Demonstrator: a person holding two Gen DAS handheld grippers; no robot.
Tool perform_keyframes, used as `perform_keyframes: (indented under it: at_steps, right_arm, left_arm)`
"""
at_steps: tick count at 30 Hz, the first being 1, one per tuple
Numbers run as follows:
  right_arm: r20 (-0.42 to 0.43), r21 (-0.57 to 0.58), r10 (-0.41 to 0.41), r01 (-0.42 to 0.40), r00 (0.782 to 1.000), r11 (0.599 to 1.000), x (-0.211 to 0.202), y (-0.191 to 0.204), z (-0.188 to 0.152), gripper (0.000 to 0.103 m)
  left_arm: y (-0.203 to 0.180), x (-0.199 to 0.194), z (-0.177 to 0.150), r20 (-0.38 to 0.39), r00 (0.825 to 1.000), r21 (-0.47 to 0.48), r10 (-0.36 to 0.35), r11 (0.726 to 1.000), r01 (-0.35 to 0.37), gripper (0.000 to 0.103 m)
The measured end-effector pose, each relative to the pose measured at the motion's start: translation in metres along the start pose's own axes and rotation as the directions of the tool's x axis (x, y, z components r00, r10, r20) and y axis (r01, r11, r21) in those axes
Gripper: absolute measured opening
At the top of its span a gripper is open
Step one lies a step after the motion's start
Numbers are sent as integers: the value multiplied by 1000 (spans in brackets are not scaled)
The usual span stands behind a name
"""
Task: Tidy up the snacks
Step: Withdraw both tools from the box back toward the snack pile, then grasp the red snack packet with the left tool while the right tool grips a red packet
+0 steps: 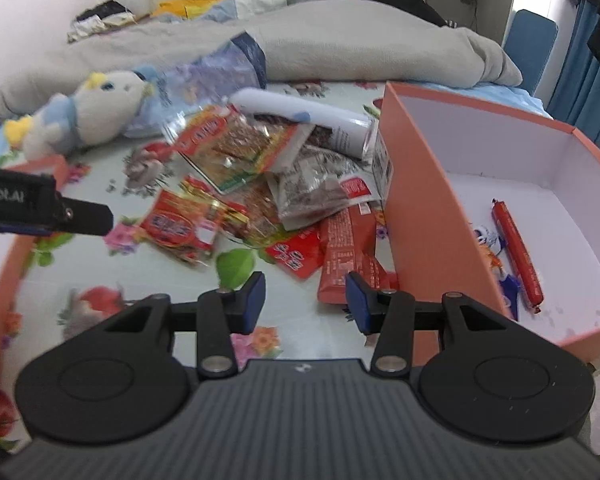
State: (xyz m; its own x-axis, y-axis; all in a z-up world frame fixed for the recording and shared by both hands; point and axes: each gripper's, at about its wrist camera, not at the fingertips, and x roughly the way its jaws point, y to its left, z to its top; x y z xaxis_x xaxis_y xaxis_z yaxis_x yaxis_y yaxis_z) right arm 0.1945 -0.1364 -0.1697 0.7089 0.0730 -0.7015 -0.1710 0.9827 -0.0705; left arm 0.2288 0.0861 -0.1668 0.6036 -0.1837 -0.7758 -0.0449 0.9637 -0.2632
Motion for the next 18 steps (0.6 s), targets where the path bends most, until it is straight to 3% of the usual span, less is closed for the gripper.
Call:
perform_keyframes:
  at_steps: [6,15,18]
  right_arm:
    - [-9,-66,-32,31,999,997,23,10,-10,47]
    - [33,-120,-81,84,996,989,36,13,2,45]
    - [35,-121,-98,102,995,987,44,12,7,45]
  left_arm:
    - [11,32,3,-32,999,20,-36,999,36,82]
    - [5,69,17,-82,994,94,-73,992,81,89]
    - [-1,75,22,-56,994,132,-93,986,100,89]
